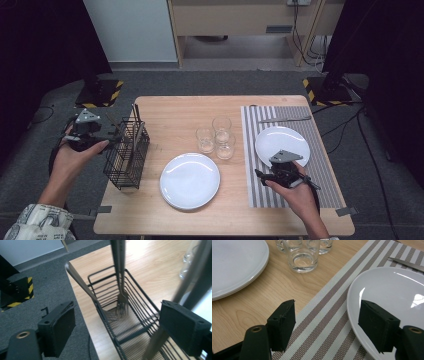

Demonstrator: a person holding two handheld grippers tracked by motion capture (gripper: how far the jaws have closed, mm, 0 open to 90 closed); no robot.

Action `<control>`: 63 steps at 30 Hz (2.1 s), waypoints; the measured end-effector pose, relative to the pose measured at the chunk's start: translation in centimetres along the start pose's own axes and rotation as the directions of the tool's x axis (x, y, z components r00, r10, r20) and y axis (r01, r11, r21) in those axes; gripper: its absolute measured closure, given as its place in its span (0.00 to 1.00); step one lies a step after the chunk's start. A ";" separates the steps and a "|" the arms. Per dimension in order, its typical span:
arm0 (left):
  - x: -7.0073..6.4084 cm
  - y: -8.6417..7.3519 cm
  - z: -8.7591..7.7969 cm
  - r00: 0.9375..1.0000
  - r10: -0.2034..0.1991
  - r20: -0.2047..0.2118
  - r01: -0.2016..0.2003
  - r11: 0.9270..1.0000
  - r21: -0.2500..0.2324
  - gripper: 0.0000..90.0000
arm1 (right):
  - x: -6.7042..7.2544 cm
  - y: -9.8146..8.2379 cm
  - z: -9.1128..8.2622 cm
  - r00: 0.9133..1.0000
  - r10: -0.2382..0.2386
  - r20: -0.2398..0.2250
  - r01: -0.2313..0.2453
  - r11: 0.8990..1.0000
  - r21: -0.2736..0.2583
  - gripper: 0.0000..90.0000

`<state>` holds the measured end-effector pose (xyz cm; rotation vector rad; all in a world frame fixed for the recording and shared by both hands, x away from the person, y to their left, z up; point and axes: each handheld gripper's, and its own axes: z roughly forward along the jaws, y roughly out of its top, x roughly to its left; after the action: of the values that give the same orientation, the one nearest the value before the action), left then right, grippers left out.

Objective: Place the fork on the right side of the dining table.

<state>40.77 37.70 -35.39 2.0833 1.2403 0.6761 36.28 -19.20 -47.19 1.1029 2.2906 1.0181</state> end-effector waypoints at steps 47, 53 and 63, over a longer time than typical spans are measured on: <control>4.1 1.3 6.0 0.993 -0.090 0.078 0.086 0.995 0.056 0.80 | -1.1 -0.7 0.2 1.000 0.028 0.011 -0.028 1.000 0.013 0.33; 4.2 1.3 5.9 0.989 -0.103 0.109 0.100 0.994 0.040 0.93 | -1.2 -0.7 0.2 1.000 0.024 0.011 -0.024 1.000 0.010 0.33; 3.7 2.0 5.1 0.984 -0.073 0.164 0.075 0.997 -0.005 0.96 | -1.3 -0.8 0.0 0.999 0.035 0.018 -0.035 0.999 0.012 0.32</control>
<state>47.01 39.06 -36.96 2.0291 1.2117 0.4673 36.70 -20.61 -47.80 1.1563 2.2742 1.0044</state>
